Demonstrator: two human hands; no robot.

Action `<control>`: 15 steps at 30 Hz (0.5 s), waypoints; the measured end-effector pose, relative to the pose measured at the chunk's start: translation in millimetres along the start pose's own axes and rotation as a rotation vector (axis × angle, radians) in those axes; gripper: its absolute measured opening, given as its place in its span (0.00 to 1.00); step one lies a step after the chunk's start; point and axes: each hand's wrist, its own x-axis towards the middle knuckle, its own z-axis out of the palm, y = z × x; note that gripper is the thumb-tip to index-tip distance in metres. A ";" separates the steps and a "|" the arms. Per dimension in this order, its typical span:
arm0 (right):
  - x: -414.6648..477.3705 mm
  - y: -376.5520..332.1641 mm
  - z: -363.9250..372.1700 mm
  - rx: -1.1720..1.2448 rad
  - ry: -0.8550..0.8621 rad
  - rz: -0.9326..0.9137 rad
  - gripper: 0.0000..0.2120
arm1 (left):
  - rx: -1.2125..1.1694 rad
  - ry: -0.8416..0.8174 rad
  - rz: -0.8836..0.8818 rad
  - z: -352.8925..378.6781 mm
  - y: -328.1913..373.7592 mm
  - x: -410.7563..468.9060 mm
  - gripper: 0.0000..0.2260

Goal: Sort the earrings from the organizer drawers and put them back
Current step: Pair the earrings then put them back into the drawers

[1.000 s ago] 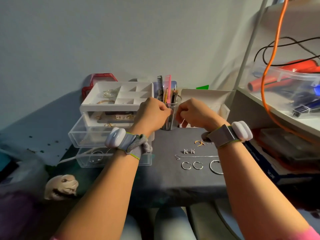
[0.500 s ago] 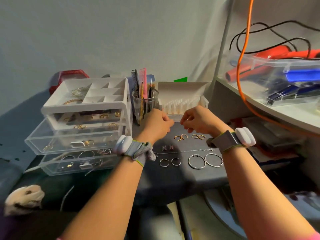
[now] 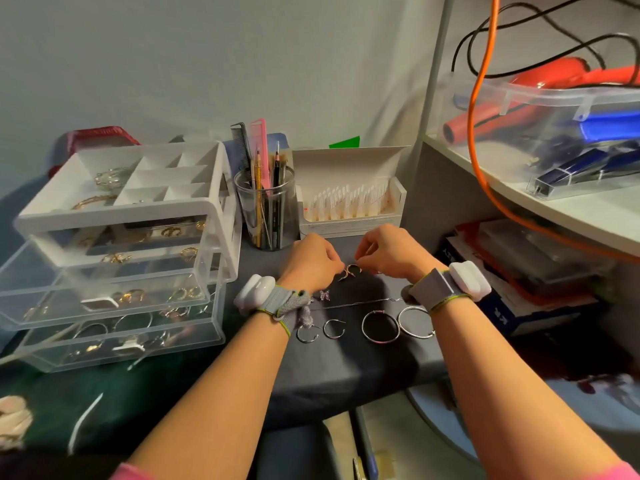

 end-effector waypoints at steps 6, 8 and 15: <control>12.8 4.9 10.7 -0.041 -0.033 0.034 0.10 | 0.046 -0.014 -0.026 13.2 -2.1 14.7 0.08; 17.3 6.4 13.7 -0.061 -0.030 0.047 0.12 | 0.054 -0.018 -0.033 15.8 -2.9 18.7 0.07; 25.0 8.2 20.9 -0.100 -0.043 0.065 0.12 | 0.071 -0.044 -0.037 23.7 -4.8 27.8 0.07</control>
